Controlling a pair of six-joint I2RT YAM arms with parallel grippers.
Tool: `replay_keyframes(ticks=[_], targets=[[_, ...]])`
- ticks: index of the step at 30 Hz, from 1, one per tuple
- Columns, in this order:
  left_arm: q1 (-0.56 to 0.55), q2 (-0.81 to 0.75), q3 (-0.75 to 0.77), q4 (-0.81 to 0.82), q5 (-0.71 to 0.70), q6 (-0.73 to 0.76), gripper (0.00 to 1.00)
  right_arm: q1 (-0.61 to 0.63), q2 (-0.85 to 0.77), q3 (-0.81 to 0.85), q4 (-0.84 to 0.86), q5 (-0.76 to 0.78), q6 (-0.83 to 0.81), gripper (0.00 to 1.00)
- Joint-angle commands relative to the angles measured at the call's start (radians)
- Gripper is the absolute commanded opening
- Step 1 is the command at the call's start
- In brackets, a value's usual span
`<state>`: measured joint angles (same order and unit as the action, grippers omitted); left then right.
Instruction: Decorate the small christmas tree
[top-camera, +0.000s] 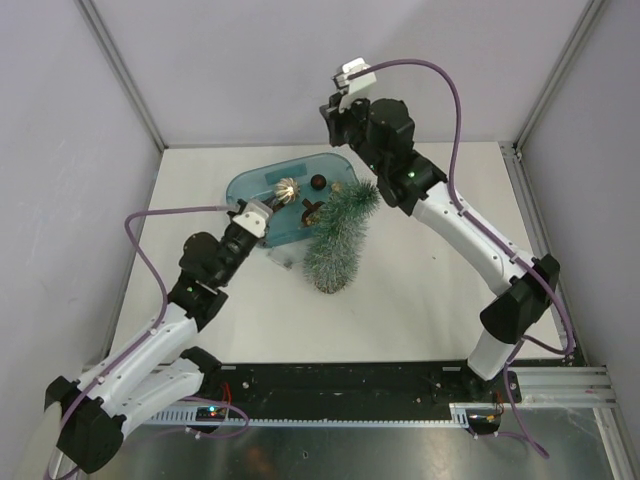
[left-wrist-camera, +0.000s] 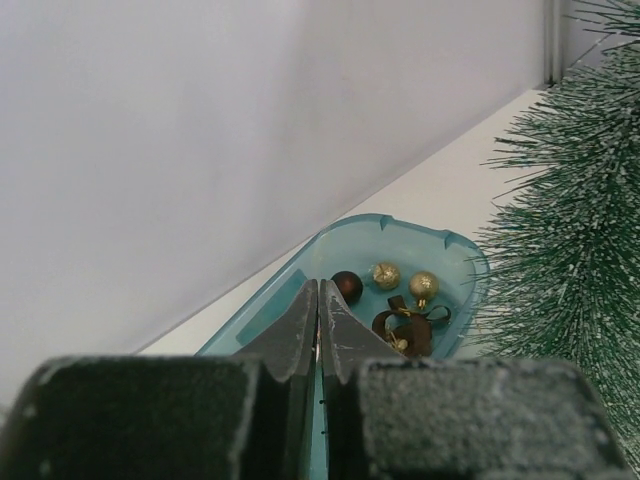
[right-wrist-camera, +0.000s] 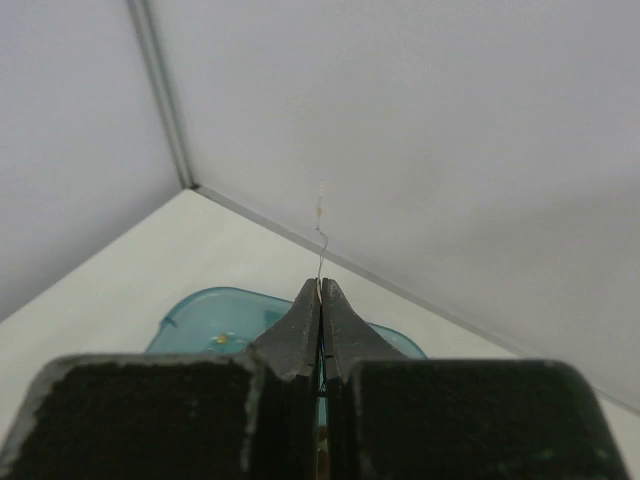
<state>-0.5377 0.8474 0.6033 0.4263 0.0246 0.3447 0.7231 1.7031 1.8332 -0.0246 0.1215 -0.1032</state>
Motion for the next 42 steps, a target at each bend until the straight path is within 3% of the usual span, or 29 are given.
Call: replay_keyframes(ticks=[1,9,12,27,34,42], targets=[[-0.018,0.014,-0.015,0.117,0.054,0.026,0.09,-0.078,0.011,0.013,0.038,-0.032,0.046,0.00],[-0.031,-0.009,-0.041,0.139,0.063,0.021,0.38,-0.179,-0.015,-0.061,0.066,-0.046,0.099,0.00],[-0.031,-0.029,-0.059,0.137,0.054,0.021,0.45,-0.198,-0.030,-0.096,0.076,-0.043,0.122,0.00],[-0.031,-0.113,-0.098,0.053,0.062,-0.021,0.50,-0.335,-0.342,-0.406,0.106,0.113,0.099,0.00],[-0.030,-0.132,-0.091,0.017,0.085,-0.040,0.51,-0.413,-0.493,-0.527,0.035,0.234,0.100,0.00],[-0.018,-0.151,-0.091,-0.009,0.087,-0.078,0.51,-0.422,-0.622,-0.655,-0.102,0.312,0.189,0.00]])
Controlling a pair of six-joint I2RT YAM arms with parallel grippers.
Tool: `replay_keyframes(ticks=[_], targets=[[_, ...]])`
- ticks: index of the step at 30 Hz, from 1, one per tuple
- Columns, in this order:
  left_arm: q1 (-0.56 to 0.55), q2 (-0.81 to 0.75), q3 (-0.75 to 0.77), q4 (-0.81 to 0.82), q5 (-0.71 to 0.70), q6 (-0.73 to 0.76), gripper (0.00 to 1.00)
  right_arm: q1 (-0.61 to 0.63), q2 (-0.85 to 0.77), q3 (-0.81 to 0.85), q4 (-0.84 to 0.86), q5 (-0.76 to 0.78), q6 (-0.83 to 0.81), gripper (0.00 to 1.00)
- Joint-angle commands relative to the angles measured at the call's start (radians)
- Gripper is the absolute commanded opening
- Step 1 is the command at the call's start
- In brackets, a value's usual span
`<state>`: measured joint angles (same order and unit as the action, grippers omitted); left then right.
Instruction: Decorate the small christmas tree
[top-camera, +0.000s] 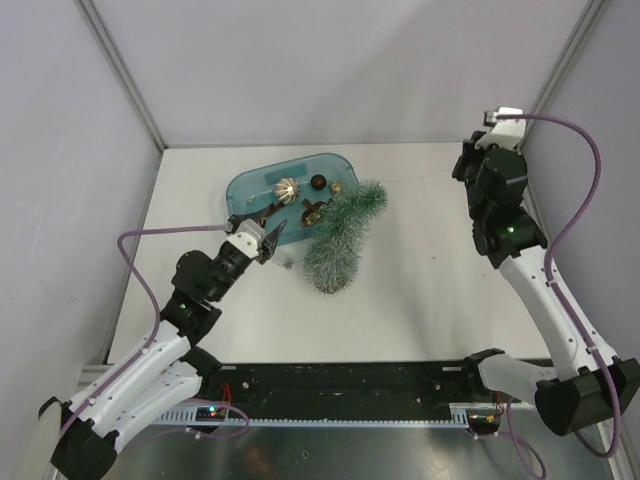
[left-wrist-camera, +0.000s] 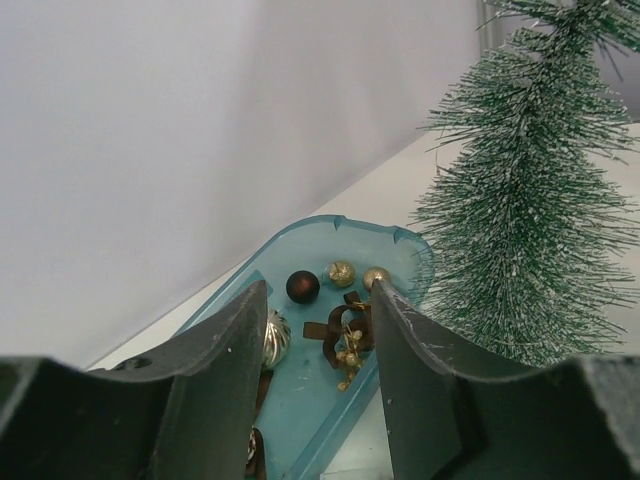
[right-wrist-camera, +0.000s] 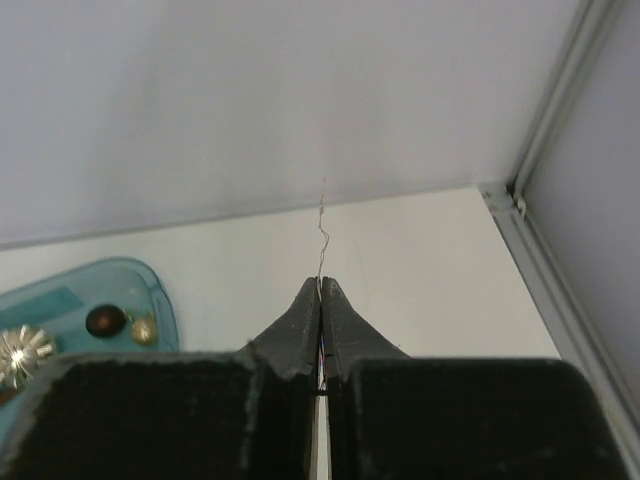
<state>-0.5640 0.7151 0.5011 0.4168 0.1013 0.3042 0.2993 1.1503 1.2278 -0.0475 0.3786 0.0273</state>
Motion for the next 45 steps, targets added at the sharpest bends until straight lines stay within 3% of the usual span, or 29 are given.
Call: replay_keyframes(ticks=[1,6,17,22,27,31,36,45], targets=[[0.010,-0.022,0.011,-0.002,0.011,-0.041,0.51,0.011,-0.090,-0.067,-0.094,0.044,0.070,0.00],[0.013,-0.029,0.020,-0.017,0.012,-0.051,0.50,0.154,-0.181,-0.160,-0.173,0.077,0.100,0.00],[0.031,-0.039,0.060,-0.066,0.047,-0.103,0.49,0.788,-0.423,-0.234,-0.401,0.503,0.233,0.00],[0.039,-0.034,0.111,-0.103,0.119,-0.161,0.46,1.063,-0.354,-0.190,-0.524,0.620,0.312,0.00],[0.052,-0.033,0.147,-0.122,0.188,-0.227,0.44,1.292,-0.225,-0.140,-0.436,0.669,0.272,0.00],[0.057,-0.036,0.153,-0.123,0.219,-0.257,0.42,1.325,-0.114,-0.105,-0.309,0.638,0.169,0.00],[0.061,-0.052,0.160,-0.148,0.309,-0.247,0.42,1.262,-0.051,-0.081,-0.160,0.537,0.032,0.00],[0.061,-0.052,0.172,-0.229,0.500,-0.169,0.45,1.158,0.039,-0.002,-0.114,0.437,-0.138,0.03]])
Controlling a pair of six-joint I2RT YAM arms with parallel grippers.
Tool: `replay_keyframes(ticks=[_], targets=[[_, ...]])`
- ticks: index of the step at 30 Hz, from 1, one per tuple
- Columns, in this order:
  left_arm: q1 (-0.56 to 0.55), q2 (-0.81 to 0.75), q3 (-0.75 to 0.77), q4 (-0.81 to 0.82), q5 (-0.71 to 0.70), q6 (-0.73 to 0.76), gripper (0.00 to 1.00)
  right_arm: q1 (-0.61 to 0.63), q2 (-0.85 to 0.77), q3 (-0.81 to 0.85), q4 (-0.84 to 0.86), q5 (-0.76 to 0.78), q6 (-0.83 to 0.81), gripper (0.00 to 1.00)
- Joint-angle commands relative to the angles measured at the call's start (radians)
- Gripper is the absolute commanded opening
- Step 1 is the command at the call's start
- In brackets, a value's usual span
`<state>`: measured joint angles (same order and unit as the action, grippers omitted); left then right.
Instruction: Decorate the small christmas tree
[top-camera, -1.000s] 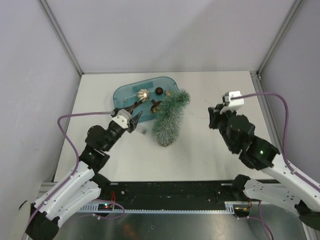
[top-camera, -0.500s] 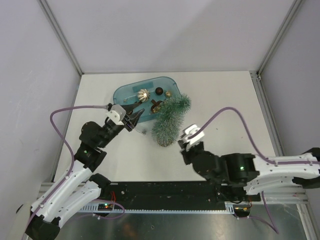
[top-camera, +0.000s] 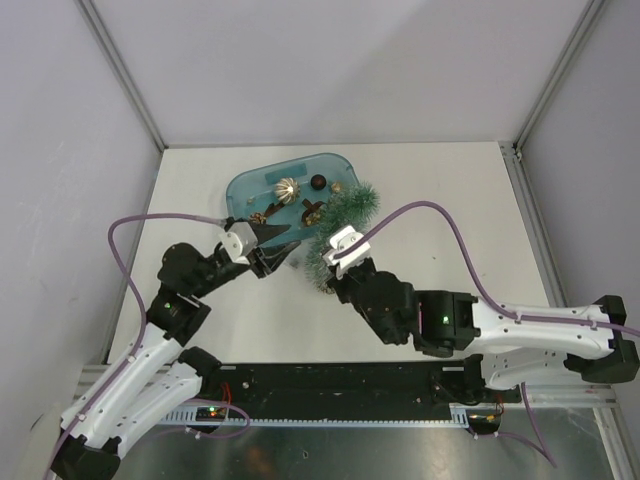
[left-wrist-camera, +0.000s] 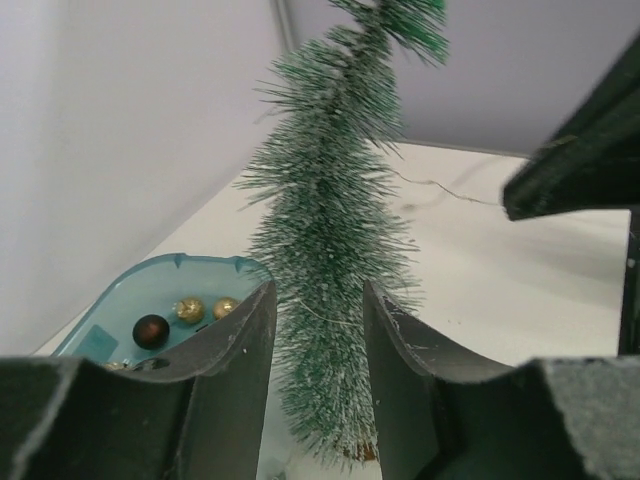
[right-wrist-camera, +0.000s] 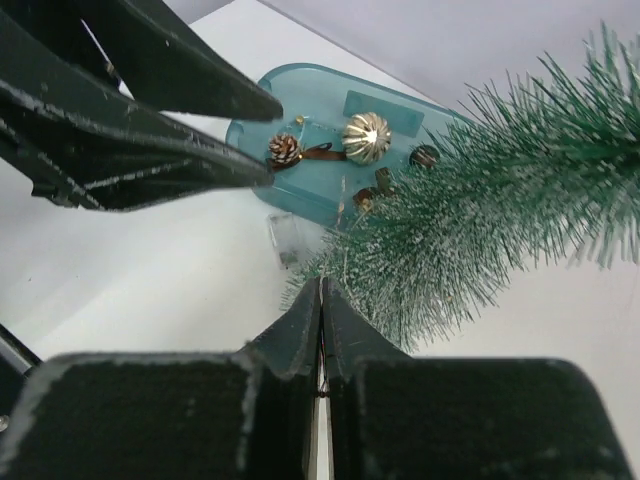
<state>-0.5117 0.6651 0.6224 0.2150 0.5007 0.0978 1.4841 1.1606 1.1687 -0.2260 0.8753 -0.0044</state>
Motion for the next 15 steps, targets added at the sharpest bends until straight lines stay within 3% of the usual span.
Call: replay_keyframes(ticks=[1,5,10,15], targets=[[0.009,0.000,0.053,-0.029,0.113,0.042,0.45,-0.033,0.035,0.063,0.062,-0.076,-0.118,0.03],[0.007,0.001,0.053,-0.029,0.136,0.053,0.48,-0.059,0.054,0.090,0.059,-0.161,-0.157,0.06],[0.006,0.003,0.046,-0.017,0.144,0.050,0.49,-0.104,0.090,0.133,0.050,-0.261,-0.184,0.31],[0.006,0.000,0.035,-0.001,0.142,0.045,0.49,-0.157,0.150,0.195,0.044,-0.349,-0.190,0.43]])
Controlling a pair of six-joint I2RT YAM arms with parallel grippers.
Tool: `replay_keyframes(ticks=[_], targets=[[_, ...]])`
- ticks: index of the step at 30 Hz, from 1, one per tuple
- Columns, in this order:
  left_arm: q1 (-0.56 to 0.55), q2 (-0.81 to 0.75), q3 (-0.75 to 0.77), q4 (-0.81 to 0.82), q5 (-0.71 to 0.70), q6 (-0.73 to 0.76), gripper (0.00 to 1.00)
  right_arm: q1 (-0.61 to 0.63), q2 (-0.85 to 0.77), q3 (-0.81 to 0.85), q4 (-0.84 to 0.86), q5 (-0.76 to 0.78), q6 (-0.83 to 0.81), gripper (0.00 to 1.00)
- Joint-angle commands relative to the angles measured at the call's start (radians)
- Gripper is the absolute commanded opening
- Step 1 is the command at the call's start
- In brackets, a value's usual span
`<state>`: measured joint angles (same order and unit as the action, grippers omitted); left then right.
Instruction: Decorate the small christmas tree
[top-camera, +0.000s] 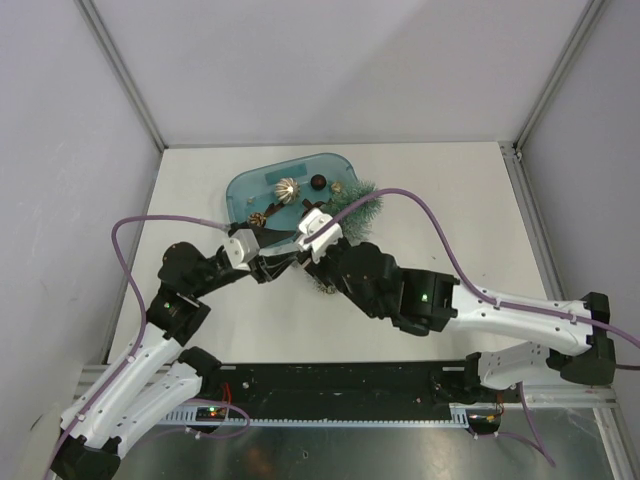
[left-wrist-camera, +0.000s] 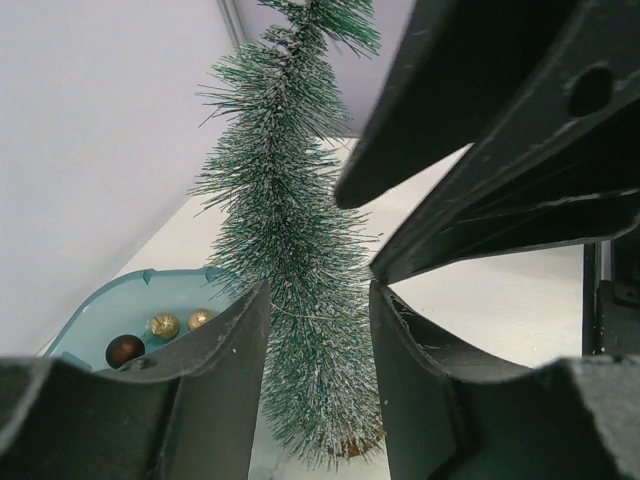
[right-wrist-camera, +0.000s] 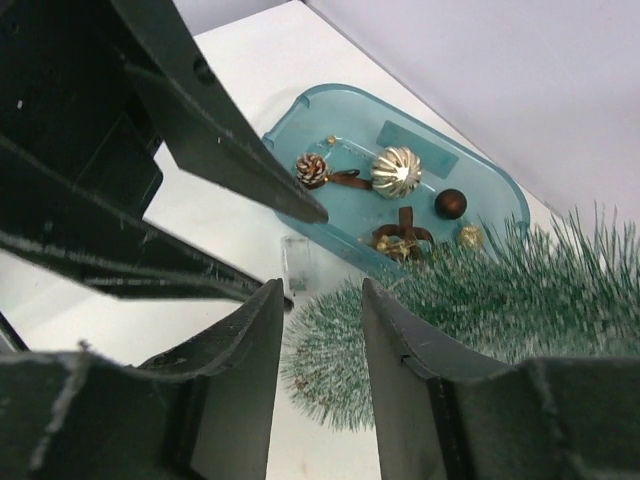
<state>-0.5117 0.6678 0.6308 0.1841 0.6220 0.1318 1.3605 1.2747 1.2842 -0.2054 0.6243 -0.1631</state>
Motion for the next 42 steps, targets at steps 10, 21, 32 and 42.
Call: replay_keyframes(ticks=[10,21,32,42], targets=[[0.007,-0.020,0.002,0.056,0.008,-0.003,0.50,-0.090,0.135,0.267,-0.013,-0.211,-0.040,0.47],[0.013,-0.037,-0.009,0.059,-0.008,-0.012,0.50,0.057,-0.090,0.292,-0.019,0.094,-0.120,0.51],[0.024,-0.030,-0.005,0.060,-0.004,-0.024,0.49,-0.067,-0.502,0.035,-0.083,0.470,-0.038,0.68],[0.033,-0.020,0.014,0.056,0.003,-0.029,0.49,-0.927,-0.326,-0.027,-0.407,-0.420,0.329,0.84]])
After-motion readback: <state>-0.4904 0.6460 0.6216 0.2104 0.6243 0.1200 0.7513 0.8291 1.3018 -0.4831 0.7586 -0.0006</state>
